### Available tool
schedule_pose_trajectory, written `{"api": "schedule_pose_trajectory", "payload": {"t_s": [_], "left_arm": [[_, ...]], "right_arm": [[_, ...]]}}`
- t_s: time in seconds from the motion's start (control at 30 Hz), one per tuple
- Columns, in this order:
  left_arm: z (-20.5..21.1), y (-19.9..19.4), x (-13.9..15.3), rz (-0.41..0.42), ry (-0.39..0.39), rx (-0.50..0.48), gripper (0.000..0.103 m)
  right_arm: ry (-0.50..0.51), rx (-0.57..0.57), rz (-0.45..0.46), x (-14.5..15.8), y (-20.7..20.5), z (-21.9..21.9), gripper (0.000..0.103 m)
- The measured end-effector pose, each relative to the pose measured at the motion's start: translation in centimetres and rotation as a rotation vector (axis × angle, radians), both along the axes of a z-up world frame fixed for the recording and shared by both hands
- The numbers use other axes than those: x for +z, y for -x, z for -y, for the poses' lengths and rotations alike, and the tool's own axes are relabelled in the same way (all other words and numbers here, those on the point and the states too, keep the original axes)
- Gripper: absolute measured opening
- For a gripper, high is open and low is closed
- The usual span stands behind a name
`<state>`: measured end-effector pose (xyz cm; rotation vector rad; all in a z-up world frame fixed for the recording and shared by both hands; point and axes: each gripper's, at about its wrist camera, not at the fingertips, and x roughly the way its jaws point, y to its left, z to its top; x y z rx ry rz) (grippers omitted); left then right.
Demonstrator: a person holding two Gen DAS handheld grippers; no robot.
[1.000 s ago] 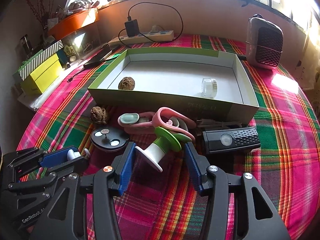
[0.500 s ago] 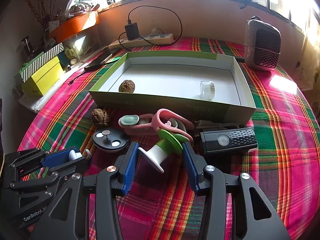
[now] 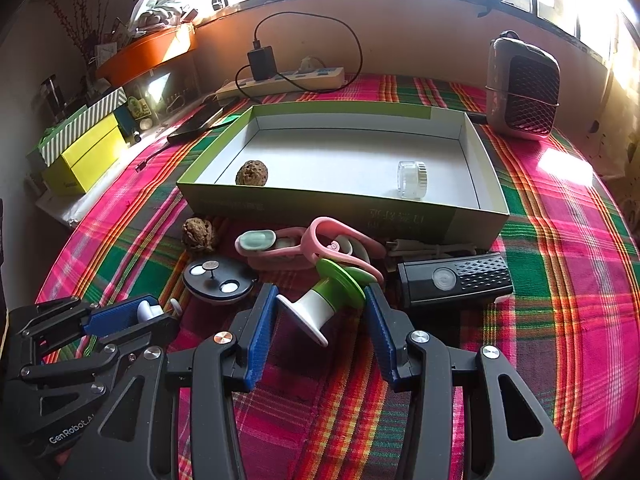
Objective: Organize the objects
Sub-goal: 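Lift the knob and spool and carry both over the tray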
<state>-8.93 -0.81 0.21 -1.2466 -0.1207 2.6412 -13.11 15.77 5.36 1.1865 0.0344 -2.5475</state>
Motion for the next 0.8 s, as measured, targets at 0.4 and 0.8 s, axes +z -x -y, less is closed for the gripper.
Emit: {"api": "schedule_pose_trajectory", "payload": {"t_s": [0.4,0.8], "left_arm": [[-0.5,0.0,0.6,-0.001,0.026,0.000,0.024],[-0.7,0.6,3.5,-0.065,0.043,0.001,0.024]], "right_arm": [[0.013,0.018,-0.005,0.3,-0.4,-0.1,0.046],[0.054,0.036,-0.044,2.7,-0.4,-0.9,0.046]]}}
